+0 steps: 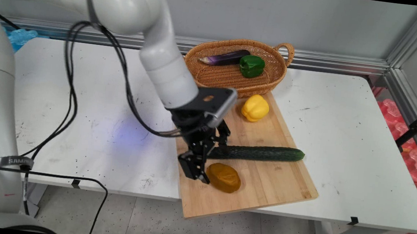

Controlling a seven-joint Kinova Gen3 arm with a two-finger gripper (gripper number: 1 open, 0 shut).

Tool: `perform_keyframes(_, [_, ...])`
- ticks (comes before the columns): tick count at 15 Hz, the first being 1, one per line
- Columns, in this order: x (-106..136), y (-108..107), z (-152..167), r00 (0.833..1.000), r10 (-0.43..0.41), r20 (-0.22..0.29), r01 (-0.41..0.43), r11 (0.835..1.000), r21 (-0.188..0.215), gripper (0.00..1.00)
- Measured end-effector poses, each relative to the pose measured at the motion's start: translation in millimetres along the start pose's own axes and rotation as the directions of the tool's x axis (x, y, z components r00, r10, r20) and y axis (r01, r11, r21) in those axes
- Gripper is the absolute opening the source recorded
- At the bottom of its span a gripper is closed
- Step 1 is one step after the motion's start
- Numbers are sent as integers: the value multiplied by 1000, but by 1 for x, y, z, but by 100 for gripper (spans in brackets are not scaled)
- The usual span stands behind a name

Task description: Pick up the potato from the cutting board, then place the picked object in the vegetable basket

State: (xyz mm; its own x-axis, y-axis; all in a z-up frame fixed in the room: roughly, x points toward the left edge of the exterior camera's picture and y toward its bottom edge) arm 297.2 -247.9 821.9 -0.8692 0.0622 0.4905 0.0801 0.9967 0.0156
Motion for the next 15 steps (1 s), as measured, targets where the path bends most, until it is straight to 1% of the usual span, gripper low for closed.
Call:
perform_keyframes(3, [8,-7,19,1000,-3,22,3,1000,-8,100])
perform_keyframes(6, [11,-9,30,999,-1,41,2,1000,-17,100])
perform_keyframes(7, [12,-10,33,999,0,45,0,1000,-19,0])
perform_keyframes(11, [13,-10,37,998,18,64,-16,1000,-26,0])
perform_keyframes(15, [19,-9,27,997,38,66,-37,999,-16,0])
